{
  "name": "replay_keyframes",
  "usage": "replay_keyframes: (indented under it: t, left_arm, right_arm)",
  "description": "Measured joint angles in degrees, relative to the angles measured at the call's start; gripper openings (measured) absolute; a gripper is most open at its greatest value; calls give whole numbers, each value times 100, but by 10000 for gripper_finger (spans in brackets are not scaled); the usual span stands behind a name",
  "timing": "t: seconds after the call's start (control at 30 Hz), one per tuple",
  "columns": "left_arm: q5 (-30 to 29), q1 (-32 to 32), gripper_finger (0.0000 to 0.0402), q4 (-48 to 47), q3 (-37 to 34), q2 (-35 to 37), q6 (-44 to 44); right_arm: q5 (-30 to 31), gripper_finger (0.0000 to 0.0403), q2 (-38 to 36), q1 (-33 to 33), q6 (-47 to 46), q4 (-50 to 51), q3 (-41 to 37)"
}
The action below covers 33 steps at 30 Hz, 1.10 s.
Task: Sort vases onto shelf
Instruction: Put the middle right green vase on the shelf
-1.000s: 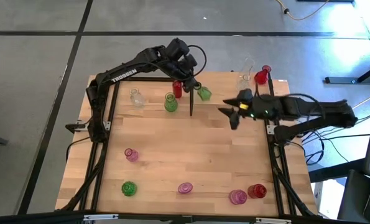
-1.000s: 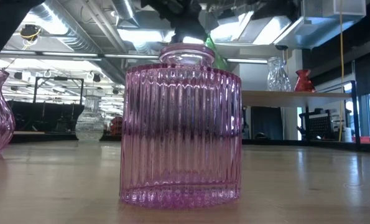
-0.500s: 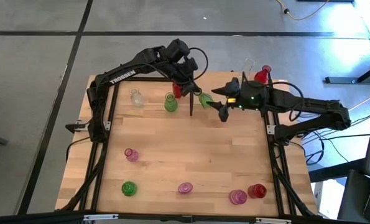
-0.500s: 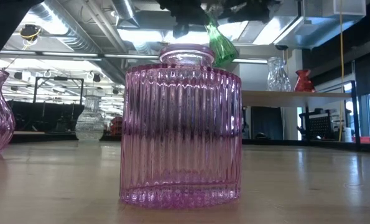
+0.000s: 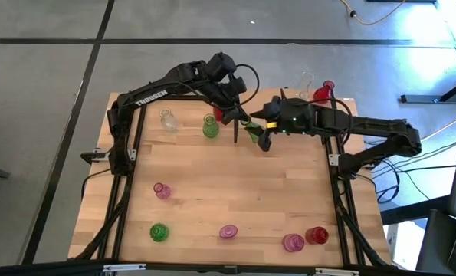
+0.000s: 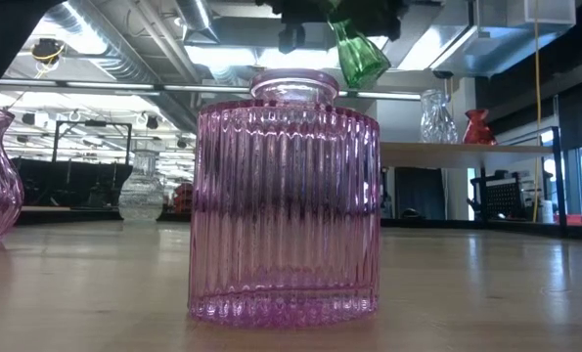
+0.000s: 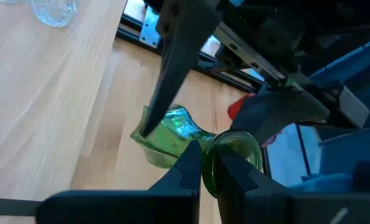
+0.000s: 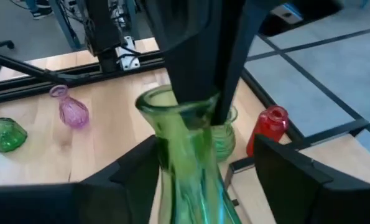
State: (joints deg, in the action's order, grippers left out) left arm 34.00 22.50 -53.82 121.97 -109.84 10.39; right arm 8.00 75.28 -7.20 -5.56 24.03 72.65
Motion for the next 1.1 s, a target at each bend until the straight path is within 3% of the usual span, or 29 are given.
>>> replay_keyframes:
  t: [0.13, 0.37, 0.67, 0.87, 1.1]
  left_arm:
    - [-65, -48, 14, 2, 0, 0, 17]
    - [-97, -55, 14, -18, -9, 0, 159]
    - [-394, -25, 71, 266, -9, 0, 103]
    - [-491, 25, 78, 480, -9, 2, 174]
    - [-1553, 178, 79, 992, -7, 355, 244]
  right_arm:
    - [-125, 185, 4, 0, 8, 24, 21]
    - [-420, 63, -1, 2, 52, 52, 23]
    - [-393, 60, -8, -11, -232, 24, 28]
    - [-112, 60, -13, -6, -418, -26, 25]
    - [239, 60, -18, 15, -766, -126, 19]
